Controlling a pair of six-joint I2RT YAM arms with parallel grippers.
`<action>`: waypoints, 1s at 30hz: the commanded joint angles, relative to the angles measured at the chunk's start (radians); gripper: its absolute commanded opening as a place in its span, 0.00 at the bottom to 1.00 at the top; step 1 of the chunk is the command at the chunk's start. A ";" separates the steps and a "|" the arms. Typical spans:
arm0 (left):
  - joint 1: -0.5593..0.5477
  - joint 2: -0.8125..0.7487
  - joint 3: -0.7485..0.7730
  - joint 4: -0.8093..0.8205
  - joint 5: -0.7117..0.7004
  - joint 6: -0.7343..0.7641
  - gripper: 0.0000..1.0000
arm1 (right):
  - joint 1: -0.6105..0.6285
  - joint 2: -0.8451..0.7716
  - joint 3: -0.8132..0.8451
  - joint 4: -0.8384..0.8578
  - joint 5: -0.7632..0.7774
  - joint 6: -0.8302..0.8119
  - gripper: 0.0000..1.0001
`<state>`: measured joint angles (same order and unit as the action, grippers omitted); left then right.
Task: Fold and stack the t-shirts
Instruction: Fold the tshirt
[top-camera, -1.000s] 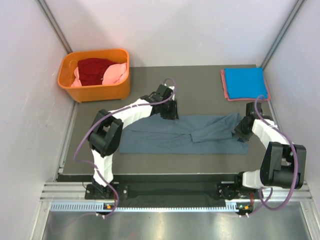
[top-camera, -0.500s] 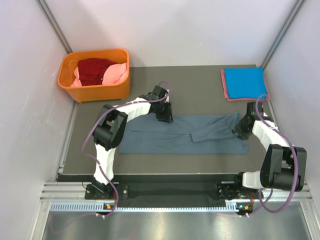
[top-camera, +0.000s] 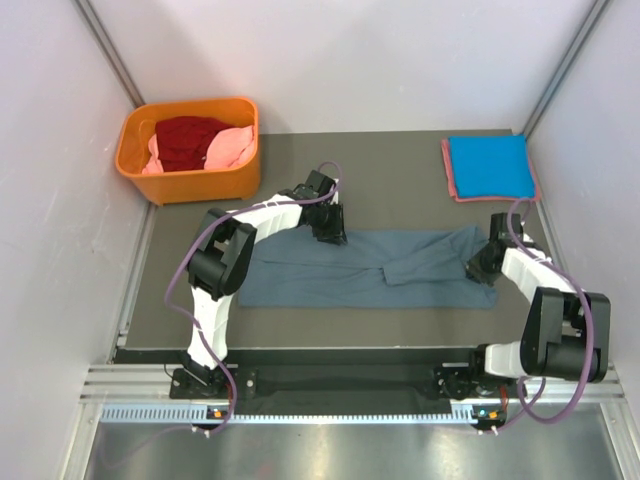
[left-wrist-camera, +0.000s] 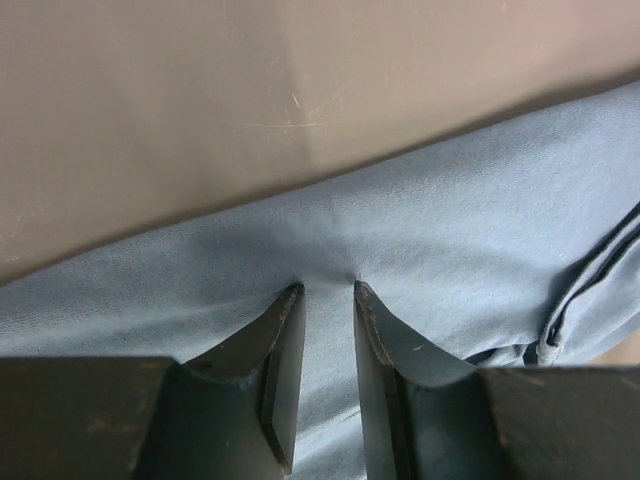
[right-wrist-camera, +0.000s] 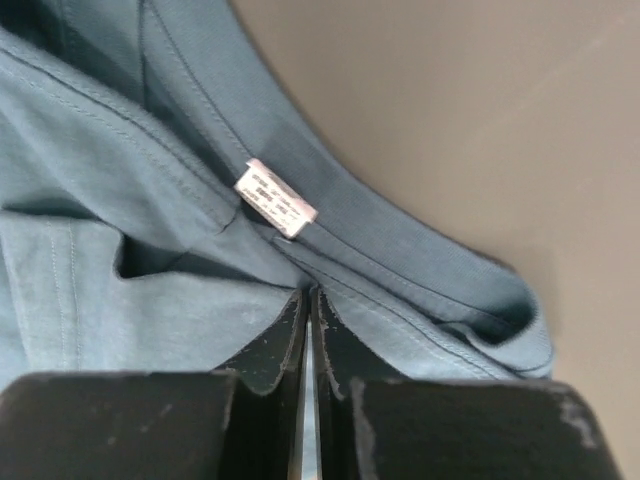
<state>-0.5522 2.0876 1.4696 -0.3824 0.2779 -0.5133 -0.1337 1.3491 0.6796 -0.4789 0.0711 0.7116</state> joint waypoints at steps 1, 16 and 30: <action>0.003 0.042 -0.008 0.010 -0.022 0.018 0.32 | 0.000 -0.069 -0.025 0.045 0.045 0.017 0.00; 0.009 0.048 -0.037 0.034 -0.022 0.010 0.31 | 0.000 -0.312 -0.136 -0.038 0.134 0.057 0.00; 0.011 0.039 -0.035 0.028 0.006 0.015 0.31 | 0.002 -0.361 -0.209 -0.013 0.163 0.140 0.07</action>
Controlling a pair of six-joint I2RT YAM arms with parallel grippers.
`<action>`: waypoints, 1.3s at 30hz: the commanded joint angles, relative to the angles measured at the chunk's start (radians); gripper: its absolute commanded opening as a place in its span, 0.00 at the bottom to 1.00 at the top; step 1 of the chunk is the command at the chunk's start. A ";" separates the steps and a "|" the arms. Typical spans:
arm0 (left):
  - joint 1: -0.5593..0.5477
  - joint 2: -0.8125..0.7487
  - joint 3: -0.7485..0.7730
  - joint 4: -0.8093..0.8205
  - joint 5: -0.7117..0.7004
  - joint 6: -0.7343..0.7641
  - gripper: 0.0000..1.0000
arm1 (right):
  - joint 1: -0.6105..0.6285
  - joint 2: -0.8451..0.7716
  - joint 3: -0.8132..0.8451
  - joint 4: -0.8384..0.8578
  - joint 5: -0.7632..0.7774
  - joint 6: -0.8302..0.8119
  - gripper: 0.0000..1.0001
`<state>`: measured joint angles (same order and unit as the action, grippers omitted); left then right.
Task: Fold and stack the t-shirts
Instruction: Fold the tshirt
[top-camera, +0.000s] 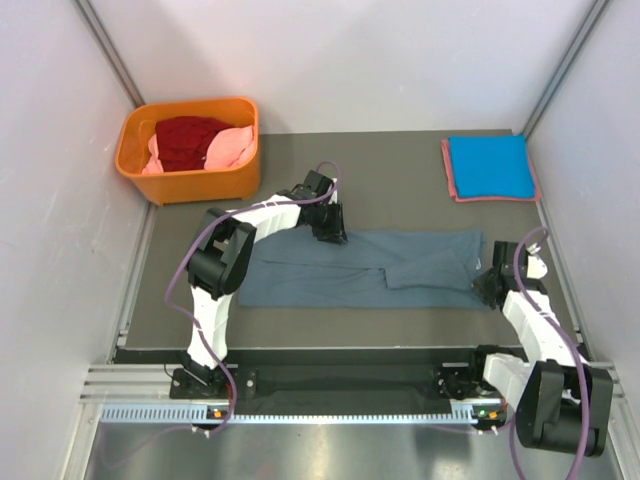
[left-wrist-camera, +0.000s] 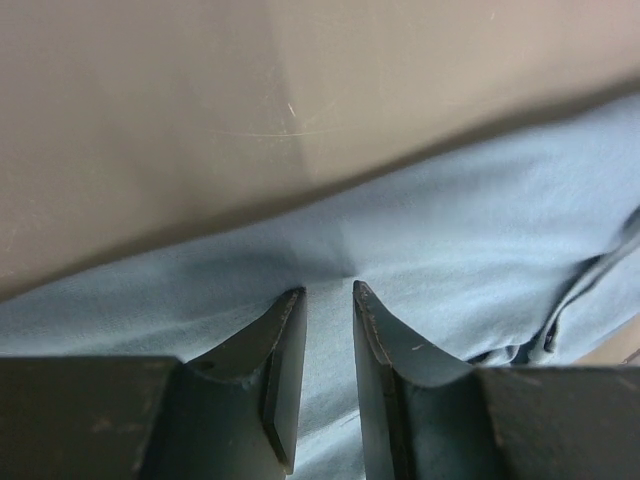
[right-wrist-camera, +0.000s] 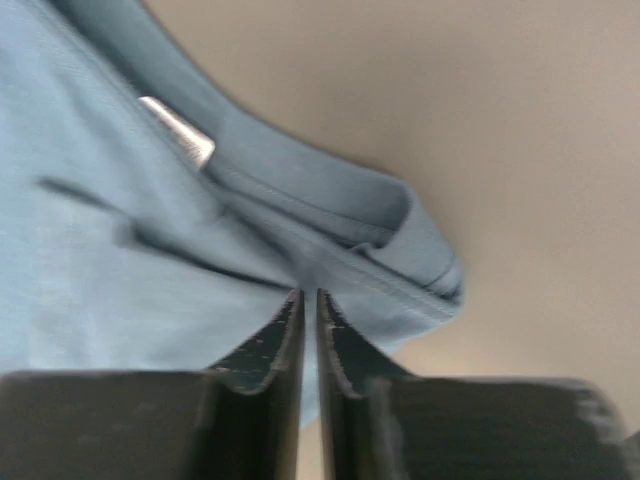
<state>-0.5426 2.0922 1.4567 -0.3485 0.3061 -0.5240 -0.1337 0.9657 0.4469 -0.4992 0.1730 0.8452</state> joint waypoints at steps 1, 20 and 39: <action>0.001 0.031 -0.015 -0.015 -0.018 0.030 0.31 | 0.002 0.031 0.048 0.001 0.062 -0.003 0.12; 0.072 -0.146 -0.022 -0.205 -0.127 0.104 0.33 | 0.000 0.315 0.329 0.161 -0.164 -0.337 0.24; 0.225 -0.302 -0.303 -0.210 -0.409 0.019 0.33 | -0.010 0.441 0.368 0.209 -0.210 -0.400 0.27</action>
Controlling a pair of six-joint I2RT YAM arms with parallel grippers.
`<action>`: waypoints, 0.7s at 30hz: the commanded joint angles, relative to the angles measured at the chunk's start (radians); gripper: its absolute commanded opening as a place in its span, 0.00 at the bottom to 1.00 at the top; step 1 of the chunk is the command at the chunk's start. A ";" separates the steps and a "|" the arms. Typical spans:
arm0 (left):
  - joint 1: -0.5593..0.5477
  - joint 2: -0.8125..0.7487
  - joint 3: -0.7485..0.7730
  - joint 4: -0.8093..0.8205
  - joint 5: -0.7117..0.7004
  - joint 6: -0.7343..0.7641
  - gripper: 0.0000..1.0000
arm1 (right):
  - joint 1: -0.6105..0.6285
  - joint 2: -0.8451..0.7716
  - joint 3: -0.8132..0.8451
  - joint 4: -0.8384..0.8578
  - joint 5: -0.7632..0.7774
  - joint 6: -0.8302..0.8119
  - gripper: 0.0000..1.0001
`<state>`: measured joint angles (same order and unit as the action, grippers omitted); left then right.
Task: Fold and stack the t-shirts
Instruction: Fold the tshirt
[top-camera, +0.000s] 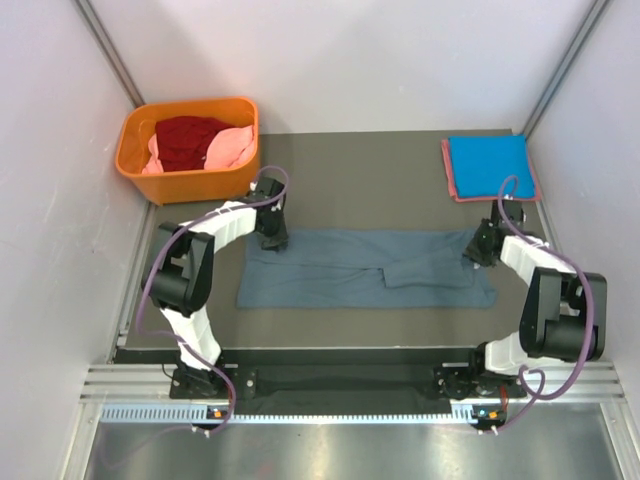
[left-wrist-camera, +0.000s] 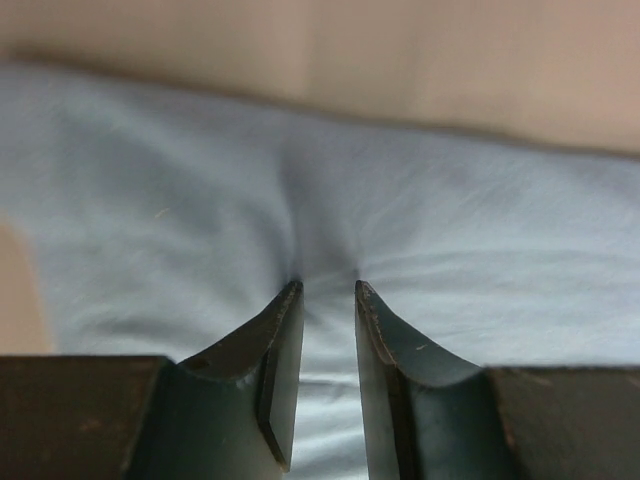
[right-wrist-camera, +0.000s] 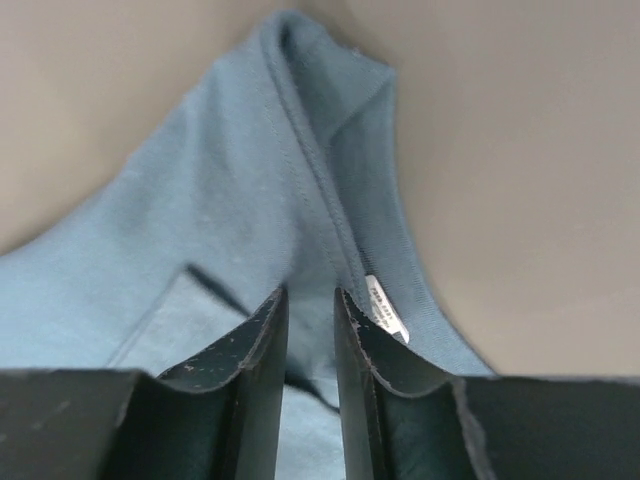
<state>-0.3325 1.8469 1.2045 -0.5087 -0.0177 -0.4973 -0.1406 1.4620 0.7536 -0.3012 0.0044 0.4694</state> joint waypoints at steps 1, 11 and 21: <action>0.015 -0.078 -0.056 -0.051 -0.077 -0.006 0.33 | -0.004 -0.063 0.067 -0.001 -0.050 -0.034 0.27; 0.062 -0.179 -0.031 -0.119 -0.102 0.013 0.33 | -0.007 -0.125 0.130 -0.016 -0.089 -0.104 0.36; 0.121 -0.020 -0.025 -0.108 -0.080 -0.018 0.32 | -0.047 0.155 0.294 -0.015 -0.055 -0.132 0.29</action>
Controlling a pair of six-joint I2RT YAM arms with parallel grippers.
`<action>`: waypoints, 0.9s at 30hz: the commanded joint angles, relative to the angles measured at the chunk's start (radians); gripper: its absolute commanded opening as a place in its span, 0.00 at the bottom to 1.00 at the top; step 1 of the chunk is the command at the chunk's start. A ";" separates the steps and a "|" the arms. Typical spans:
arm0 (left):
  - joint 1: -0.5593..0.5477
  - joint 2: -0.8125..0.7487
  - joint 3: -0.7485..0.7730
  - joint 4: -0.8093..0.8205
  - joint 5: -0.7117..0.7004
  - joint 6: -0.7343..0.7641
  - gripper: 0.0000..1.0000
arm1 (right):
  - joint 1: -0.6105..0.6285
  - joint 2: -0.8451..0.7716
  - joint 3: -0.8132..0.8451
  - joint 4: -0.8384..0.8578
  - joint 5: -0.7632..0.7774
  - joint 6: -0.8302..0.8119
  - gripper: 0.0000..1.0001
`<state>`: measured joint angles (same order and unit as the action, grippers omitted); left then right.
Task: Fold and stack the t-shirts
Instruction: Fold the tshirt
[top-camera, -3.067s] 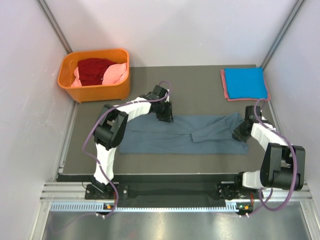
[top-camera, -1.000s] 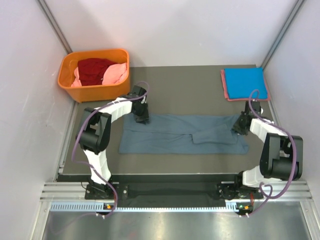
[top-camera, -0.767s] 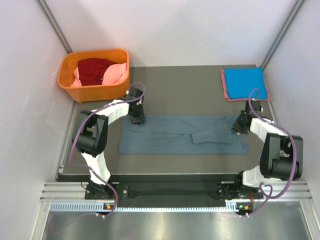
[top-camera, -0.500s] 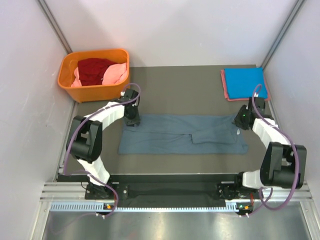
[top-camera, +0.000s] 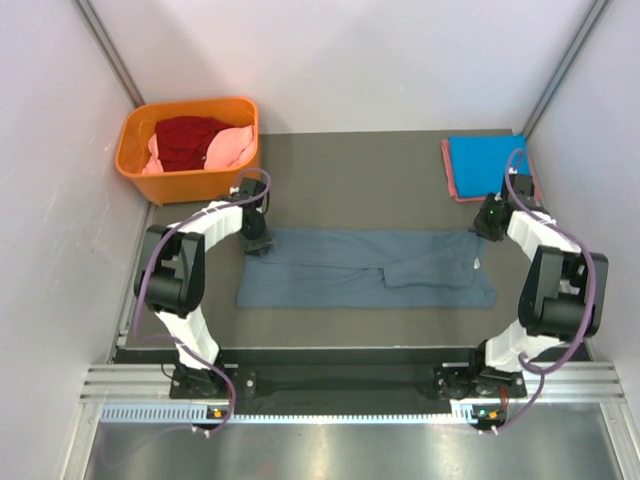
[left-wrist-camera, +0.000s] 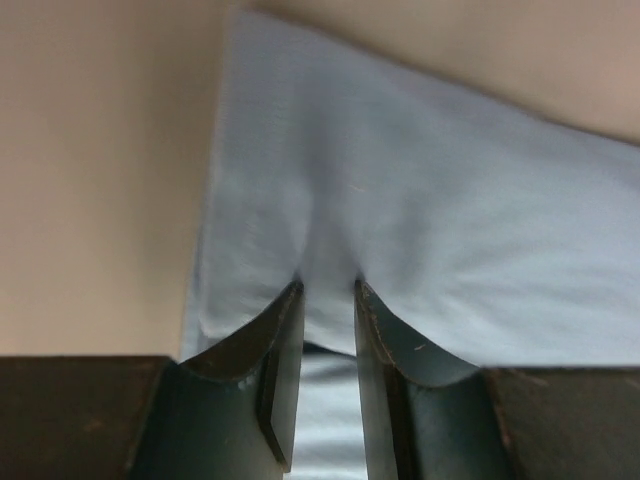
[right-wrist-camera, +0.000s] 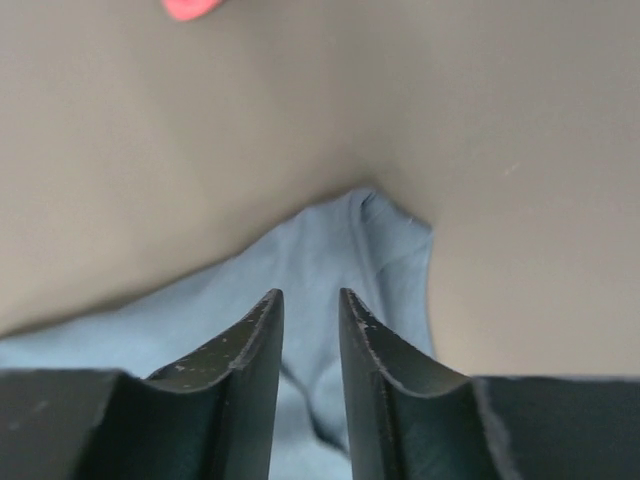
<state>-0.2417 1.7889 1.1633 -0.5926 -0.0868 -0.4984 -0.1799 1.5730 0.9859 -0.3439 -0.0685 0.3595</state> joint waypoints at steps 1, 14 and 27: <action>0.045 0.043 0.012 -0.021 -0.016 -0.023 0.32 | -0.010 0.083 0.068 0.029 0.027 -0.022 0.28; 0.110 0.072 -0.054 -0.039 -0.079 -0.075 0.32 | -0.013 0.182 -0.024 0.186 -0.037 -0.019 0.13; 0.154 -0.011 -0.088 -0.016 0.005 -0.048 0.32 | -0.006 0.125 0.034 0.122 -0.149 -0.043 0.26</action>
<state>-0.1234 1.7741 1.1076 -0.5381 -0.0120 -0.6033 -0.1925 1.7401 0.9794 -0.1715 -0.1661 0.3405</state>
